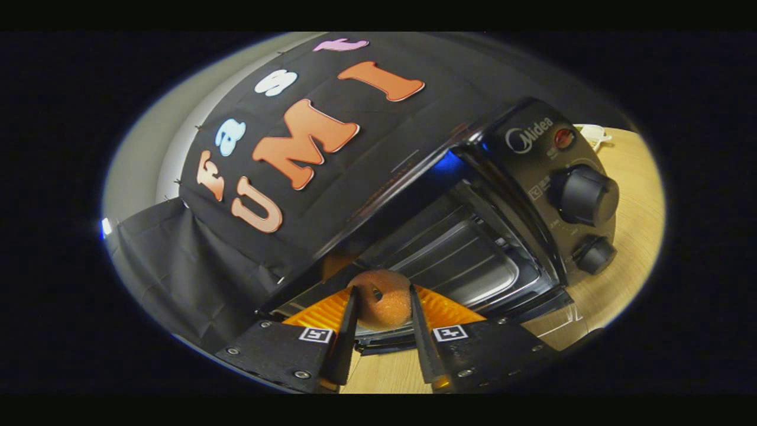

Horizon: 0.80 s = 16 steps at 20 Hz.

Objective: Open the toaster oven, put the food inside, and close the toaster oven door.

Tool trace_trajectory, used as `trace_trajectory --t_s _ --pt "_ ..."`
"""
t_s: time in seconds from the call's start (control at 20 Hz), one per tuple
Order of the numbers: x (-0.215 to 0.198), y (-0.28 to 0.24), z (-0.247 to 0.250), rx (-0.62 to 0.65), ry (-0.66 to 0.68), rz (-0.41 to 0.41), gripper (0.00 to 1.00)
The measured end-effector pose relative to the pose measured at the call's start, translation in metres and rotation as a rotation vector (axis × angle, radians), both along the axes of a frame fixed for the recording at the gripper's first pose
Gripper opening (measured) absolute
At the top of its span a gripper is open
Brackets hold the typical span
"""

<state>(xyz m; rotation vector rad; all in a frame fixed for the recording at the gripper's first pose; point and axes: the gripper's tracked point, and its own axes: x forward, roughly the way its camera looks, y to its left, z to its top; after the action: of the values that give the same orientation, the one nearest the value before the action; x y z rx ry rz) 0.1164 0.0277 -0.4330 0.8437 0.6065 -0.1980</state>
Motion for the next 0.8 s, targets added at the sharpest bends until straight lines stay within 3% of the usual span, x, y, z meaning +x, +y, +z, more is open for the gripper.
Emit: trace_trajectory --t_s 0.2,0.45,0.6,0.8 --pt "0.009 -0.002 -0.003 -0.1 -0.018 0.008 0.47" --pt "0.015 -0.009 0.004 -0.347 -0.04 0.061 0.67" --pt "0.016 -0.004 0.02 -0.481 -0.083 0.135 0.77" --pt "-0.016 -0.002 0.04 -0.587 -0.086 0.217 0.86"
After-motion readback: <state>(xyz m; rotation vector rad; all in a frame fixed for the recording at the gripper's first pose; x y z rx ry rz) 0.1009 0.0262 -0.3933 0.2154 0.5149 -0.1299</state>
